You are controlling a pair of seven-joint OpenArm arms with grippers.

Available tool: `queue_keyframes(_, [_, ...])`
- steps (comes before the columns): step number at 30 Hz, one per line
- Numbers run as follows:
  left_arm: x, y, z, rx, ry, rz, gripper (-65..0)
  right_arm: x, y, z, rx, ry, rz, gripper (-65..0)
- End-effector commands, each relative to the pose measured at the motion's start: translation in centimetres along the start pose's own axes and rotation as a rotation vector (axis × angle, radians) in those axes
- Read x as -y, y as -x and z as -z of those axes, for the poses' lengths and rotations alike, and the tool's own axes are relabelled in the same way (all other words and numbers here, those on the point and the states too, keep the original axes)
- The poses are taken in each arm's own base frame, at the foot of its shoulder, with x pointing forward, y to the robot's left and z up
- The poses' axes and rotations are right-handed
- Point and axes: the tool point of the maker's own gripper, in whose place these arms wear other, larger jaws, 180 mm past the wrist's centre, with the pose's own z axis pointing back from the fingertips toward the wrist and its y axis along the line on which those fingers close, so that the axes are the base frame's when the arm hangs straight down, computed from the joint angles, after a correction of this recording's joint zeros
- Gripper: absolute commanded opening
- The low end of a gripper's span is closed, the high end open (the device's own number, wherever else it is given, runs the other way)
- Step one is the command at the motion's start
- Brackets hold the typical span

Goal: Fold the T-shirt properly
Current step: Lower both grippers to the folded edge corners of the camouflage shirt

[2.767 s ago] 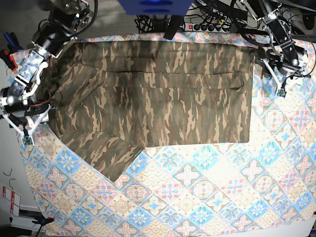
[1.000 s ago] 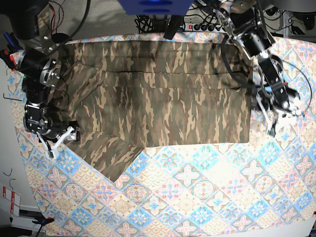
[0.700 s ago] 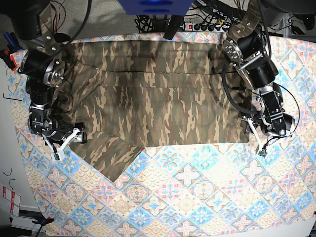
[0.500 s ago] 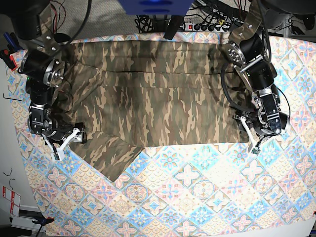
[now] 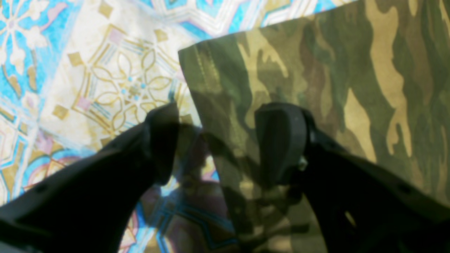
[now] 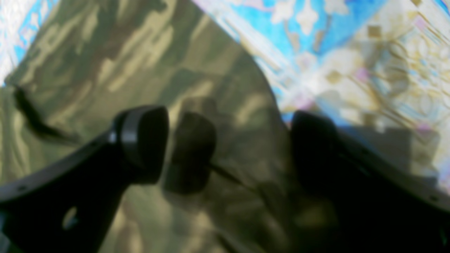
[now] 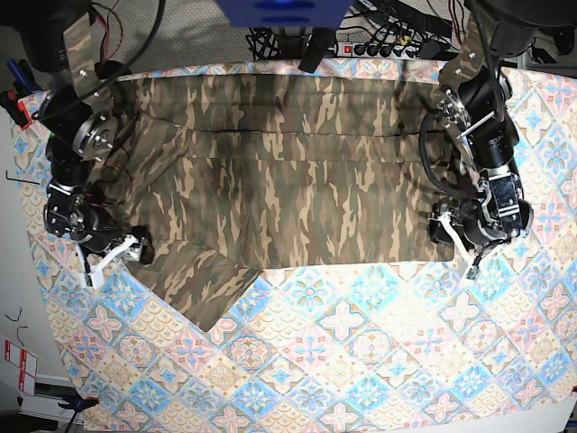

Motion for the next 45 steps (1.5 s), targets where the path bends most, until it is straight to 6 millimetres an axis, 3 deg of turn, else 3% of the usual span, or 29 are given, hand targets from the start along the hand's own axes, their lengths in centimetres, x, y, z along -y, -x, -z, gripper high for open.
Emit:
queue_keyframes(1, [0.0, 1.6, 0.1, -0.079, -0.005, 0.019, -26.1, 1.7, -1.6, -0.8, 0.018, 0.043, -0.023, -11.2])
queue_keyframes(6, [0.2, 1.8, 0.2, -0.085, -0.002, 0.018, -26.1, 2.8, -2.4, -1.4, 0.062, 0.067, -0.031, -11.2])
queue_keyframes(12, [0.4, 1.8, 0.2, -0.084, 0.002, 0.018, -26.1, 4.3, -1.0, -1.3, -0.023, 0.170, -0.133, -11.2])
queue_keyframes(16, [0.4, 1.8, 0.2, -0.084, 0.002, 0.018, -26.1, 2.2, -0.3, -0.2, -0.045, 0.126, -0.144, -11.2])
queue_keyframes(22, [0.5, 1.8, 0.3, -0.084, 0.004, 0.022, -26.2, -2.6, 2.0, 1.3, -0.131, -0.020, -0.160, -12.3])
queue_keyframes(25, [1.4, 1.6, 0.6, -0.080, 0.018, 0.024, -29.6, -4.1, 2.6, 1.5, -0.160, -0.081, -0.175, -20.8])
queue_keyframes(31, [3.1, 1.1, 1.2, -0.072, 0.045, 0.027, -50.2, -4.3, 3.4, 1.4, -0.207, -0.088, -0.180, -50.2])
queue_keyframes(34, [3.6, 0.7, 1.4, -0.063, 0.056, 0.023, -58.9, -4.2, 3.8, 1.3, -0.234, -0.085, -0.182, -60.0])
queue_keyframes(36, [3.6, 0.5, 1.4, -0.059, 0.056, 0.022, -64.8, -4.2, 3.7, 1.3, -0.238, -0.084, -0.181, -61.4])
queue_keyframes(39, [3.6, -0.3, 1.3, -0.047, 0.055, 0.025, -65.0, -4.0, 3.0, 1.2, -0.222, -0.076, -0.184, -61.5])
queue_keyframes(45, [2.2, -2.4, 0.4, -0.006, 0.012, 0.039, -65.0, -1.5, -1.7, -0.5, -0.143, 0.031, -0.256, -61.5])
